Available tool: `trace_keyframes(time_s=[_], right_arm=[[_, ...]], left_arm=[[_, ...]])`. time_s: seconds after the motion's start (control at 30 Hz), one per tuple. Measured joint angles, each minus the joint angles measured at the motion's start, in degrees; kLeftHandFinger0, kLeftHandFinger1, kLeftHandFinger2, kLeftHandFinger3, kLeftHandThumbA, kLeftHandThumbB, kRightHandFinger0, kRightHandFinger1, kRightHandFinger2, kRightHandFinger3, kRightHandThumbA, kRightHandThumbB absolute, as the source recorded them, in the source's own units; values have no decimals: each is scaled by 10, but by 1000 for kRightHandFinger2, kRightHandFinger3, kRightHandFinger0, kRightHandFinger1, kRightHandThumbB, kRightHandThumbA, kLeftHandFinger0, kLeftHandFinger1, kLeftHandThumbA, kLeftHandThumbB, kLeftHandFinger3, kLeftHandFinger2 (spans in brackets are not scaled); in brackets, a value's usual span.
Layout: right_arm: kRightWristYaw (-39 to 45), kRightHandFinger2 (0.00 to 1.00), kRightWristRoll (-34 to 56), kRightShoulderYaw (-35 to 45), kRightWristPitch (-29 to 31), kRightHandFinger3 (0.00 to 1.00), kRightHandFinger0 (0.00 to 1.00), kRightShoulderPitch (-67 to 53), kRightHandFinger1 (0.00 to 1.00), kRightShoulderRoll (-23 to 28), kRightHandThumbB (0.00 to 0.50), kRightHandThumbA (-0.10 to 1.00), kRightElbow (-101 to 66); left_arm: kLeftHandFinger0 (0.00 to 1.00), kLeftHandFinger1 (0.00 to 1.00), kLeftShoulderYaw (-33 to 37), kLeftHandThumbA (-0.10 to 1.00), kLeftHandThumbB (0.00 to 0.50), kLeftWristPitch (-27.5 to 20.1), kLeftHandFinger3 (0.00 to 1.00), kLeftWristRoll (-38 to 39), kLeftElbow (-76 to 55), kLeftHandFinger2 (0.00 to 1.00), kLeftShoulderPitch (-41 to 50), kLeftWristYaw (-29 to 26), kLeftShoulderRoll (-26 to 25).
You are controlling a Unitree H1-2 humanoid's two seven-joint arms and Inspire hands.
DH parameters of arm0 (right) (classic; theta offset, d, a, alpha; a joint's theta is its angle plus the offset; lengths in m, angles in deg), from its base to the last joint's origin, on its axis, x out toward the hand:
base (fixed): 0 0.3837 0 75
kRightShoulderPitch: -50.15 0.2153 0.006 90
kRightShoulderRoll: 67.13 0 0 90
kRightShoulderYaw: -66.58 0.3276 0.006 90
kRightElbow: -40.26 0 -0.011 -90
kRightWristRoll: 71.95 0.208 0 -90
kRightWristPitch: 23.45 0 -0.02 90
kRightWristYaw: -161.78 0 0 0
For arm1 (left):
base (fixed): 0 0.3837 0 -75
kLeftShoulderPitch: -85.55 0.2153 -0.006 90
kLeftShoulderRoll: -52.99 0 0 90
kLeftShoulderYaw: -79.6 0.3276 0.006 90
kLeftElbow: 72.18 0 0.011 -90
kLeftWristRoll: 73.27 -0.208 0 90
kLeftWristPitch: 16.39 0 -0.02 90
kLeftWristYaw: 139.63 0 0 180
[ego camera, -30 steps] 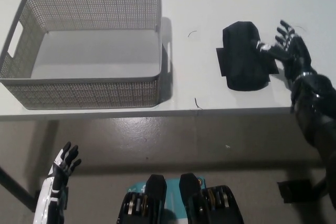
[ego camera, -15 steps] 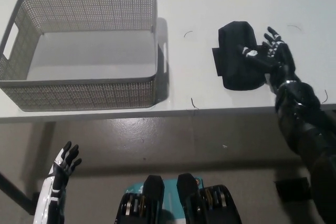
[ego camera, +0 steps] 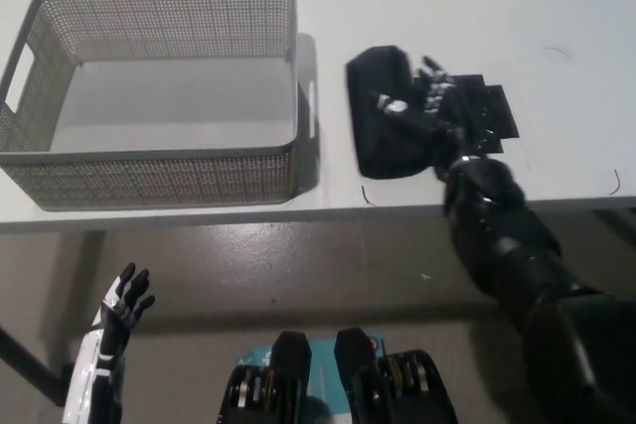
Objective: Use the right hand to push the pencil case on the right hand side to the container on the left side
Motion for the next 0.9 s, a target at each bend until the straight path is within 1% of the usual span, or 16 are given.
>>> trace_keyframes(time_s=[0.1, 0.23, 0.37, 0.43, 0.47, 0.53, 0.6, 0.63, 0.67, 0.73, 0.8, 0.83, 0.87, 0.9], right_arm=[[0, 1000, 2, 3, 0, 1000, 1000, 2, 1000, -17, 212, 1000, 0], [-1, 1000, 4, 5, 0, 1000, 1000, 5, 1000, -42, 217, 1000, 0], [-8, 1000, 4, 4, 0, 1000, 1000, 8, 1000, -51, 231, 1000, 0], [-11, 1000, 4, 1, 0, 1000, 1000, 8, 1000, -53, 219, 1000, 0], [-13, 1000, 2, -4, 0, 1000, 1000, 8, 1000, -53, 231, 1000, 0], [-18, 1000, -1, -9, 1, 1000, 1000, 8, 1000, -54, 244, 1000, 0], [-19, 1000, -1, -10, 0, 1000, 1000, 8, 1000, -54, 212, 1000, 0], [-19, 1000, -1, -10, 1, 1000, 1000, 8, 1000, -54, 220, 1000, 0], [-19, 1000, -1, -11, 1, 1000, 1000, 8, 1000, -54, 217, 1000, 0], [-22, 1000, -3, -15, 1, 1000, 1000, 8, 1000, -54, 228, 1000, 0], [-26, 1000, -7, -27, 1, 1000, 1000, 8, 1000, -51, 320, 1000, 0], [-31, 1000, -13, -37, 1, 1000, 1000, 8, 1000, -50, 324, 1000, 0], [-41, 1000, -27, -65, -1, 1000, 1000, 8, 1000, -46, 308, 1000, 0], [-53, 1000, -39, -87, -4, 1000, 1000, 8, 1000, -43, 307, 1000, 0]], left_arm=[[1000, 1000, 0, 1000, 164, 0, 1000, 0, 0, 1000, 0, 0, 0], [995, 1000, 0, 1000, 157, 0, 1000, 0, 0, 1000, -1, 0, 0], [997, 1000, 0, 1000, 152, 0, 1000, 1, 0, 1000, -2, 0, 0], [1000, 1000, 0, 1000, 156, 0, 1000, 1, 0, 1000, -5, 0, -1], [1000, 1000, 0, 1000, 160, 0, 1000, 1, 0, 1000, -6, 0, -1], [1000, 1000, 0, 1000, 151, 0, 1000, 1, 0, 1000, -9, 0, -1], [1000, 1000, 0, 1000, 150, 0, 1000, 1, 0, 1000, -10, 1, -1], [1000, 1000, 0, 1000, 143, 0, 1000, 2, 0, 1000, -10, 1, -1], [1000, 1000, 0, 1000, 142, 0, 1000, 1, 0, 1000, -10, 1, -1], [1000, 1000, 0, 1000, 149, 0, 1000, 2, 0, 1000, -10, 1, -1], [1000, 1000, 0, 1000, 132, 0, 1000, 2, 0, 1000, -11, 1, -1], [1000, 1000, 0, 1000, 131, 0, 1000, 2, 0, 1000, -11, 1, -2], [1000, 1000, 0, 1000, 140, 0, 1000, 2, 0, 1000, -12, 1, -2], [1000, 1000, 0, 1000, 132, 0, 1000, 2, 0, 1000, -12, 1, -2]])
